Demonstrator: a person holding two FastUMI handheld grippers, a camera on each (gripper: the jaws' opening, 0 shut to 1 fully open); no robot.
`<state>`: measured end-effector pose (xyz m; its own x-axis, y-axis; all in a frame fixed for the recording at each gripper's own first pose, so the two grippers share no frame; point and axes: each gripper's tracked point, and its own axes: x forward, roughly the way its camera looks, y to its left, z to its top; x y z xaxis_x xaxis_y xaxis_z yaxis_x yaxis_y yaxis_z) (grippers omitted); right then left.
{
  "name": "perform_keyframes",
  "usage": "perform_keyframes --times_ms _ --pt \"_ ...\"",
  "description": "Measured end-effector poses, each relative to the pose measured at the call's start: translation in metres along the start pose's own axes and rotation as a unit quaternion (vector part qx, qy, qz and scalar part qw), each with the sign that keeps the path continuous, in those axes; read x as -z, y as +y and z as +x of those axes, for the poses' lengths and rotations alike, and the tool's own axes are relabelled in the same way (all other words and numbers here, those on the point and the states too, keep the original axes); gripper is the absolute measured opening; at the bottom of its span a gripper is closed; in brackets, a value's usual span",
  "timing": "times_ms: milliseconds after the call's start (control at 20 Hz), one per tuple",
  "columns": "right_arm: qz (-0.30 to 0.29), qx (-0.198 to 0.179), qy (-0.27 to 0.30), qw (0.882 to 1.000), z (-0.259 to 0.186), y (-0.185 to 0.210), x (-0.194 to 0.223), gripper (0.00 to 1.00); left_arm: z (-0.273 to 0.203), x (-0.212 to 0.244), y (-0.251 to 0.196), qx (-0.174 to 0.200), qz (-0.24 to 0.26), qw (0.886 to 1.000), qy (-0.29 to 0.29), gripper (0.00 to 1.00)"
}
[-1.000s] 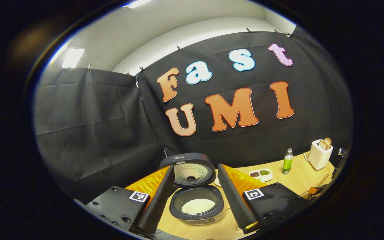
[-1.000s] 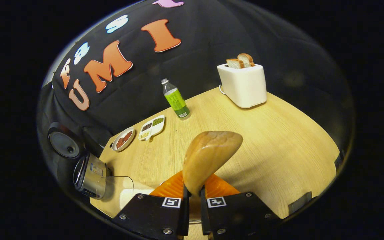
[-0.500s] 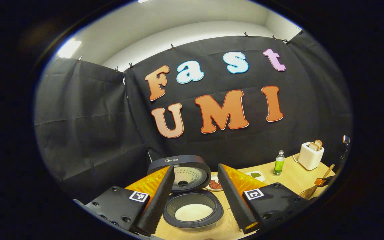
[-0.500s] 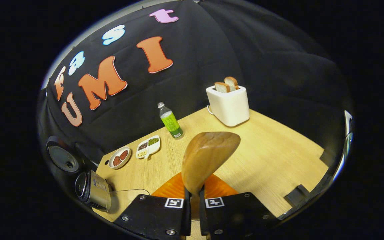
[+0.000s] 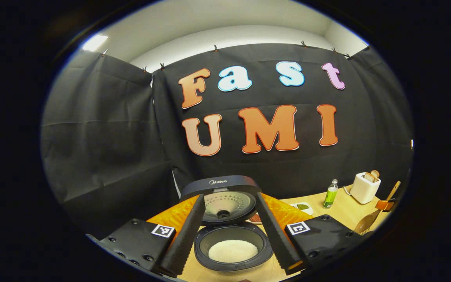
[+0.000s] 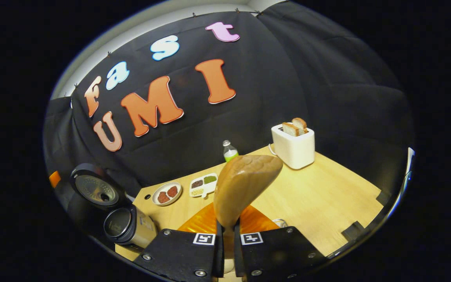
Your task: Close the left gripper, press the button to open the rice cooker; take a wooden spoon from the chopstick holder with the right hand, scoop a spoonful of rice and pour it into the rice cooker, then put the wooden spoon back into the chopstick holder.
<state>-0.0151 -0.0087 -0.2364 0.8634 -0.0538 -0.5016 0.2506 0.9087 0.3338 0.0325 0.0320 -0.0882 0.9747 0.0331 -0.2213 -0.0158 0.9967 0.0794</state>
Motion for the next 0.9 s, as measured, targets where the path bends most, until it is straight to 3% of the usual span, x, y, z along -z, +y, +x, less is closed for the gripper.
perform_keyframes --times_ms 50,100,250,650,900 --pt "-0.013 -0.006 0.006 1.000 0.001 0.010 0.008 0.09 0.003 0.002 0.004 0.000 0.000 1.000 0.002 0.97" --pt "-0.027 -0.011 0.013 0.999 0.002 0.021 0.018 0.09 0.003 0.005 0.008 0.001 0.002 1.000 0.005 0.89" --pt "-0.075 -0.026 0.025 0.997 0.011 0.043 0.047 0.09 0.005 0.015 0.015 0.005 0.003 1.000 0.014 0.89" --pt "-0.203 0.044 0.014 0.978 0.045 0.032 0.097 0.08 0.011 0.040 0.028 -0.001 0.015 0.999 0.049 0.89" --pt "-0.229 0.065 -0.001 0.971 0.048 0.028 0.116 0.06 0.019 0.044 0.024 0.013 0.022 0.998 0.054 0.89"
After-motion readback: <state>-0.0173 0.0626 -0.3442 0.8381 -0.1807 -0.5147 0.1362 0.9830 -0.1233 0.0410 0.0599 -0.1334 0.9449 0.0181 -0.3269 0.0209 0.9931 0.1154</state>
